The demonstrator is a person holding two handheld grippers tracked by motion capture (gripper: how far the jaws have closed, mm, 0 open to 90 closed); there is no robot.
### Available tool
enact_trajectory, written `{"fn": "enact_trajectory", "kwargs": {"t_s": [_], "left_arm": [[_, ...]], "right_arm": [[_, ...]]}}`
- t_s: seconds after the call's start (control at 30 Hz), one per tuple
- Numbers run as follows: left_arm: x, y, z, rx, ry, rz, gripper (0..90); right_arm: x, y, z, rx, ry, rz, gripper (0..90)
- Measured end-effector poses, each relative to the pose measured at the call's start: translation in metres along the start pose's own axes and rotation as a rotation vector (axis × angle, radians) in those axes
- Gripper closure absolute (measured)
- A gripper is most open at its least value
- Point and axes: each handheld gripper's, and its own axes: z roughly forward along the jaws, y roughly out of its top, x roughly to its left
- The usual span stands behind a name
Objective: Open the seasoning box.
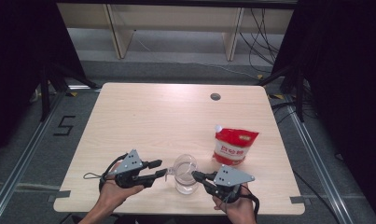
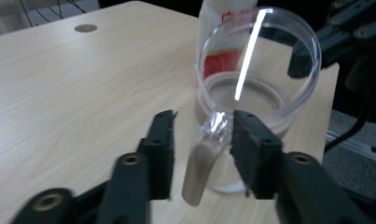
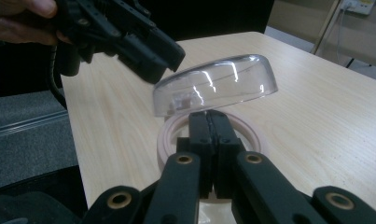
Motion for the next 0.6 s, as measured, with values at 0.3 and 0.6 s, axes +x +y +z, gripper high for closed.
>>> {"fn": "enact_trajectory", "kwargs": {"t_s": [0.3, 0.6], "left_arm": [[0.006, -0.029, -0.008, 0.061, 0.032, 0.005, 28.4], [0.011, -0.045, -0.015, 0.064, 0.045, -0.023, 16.1]], "right_arm": [[0.003, 0.005, 0.006, -0.018, -0.003, -0.014, 89.5], [0.01, 0.01, 0.012, -0.03, -0.005, -0.025, 89.2]]}}
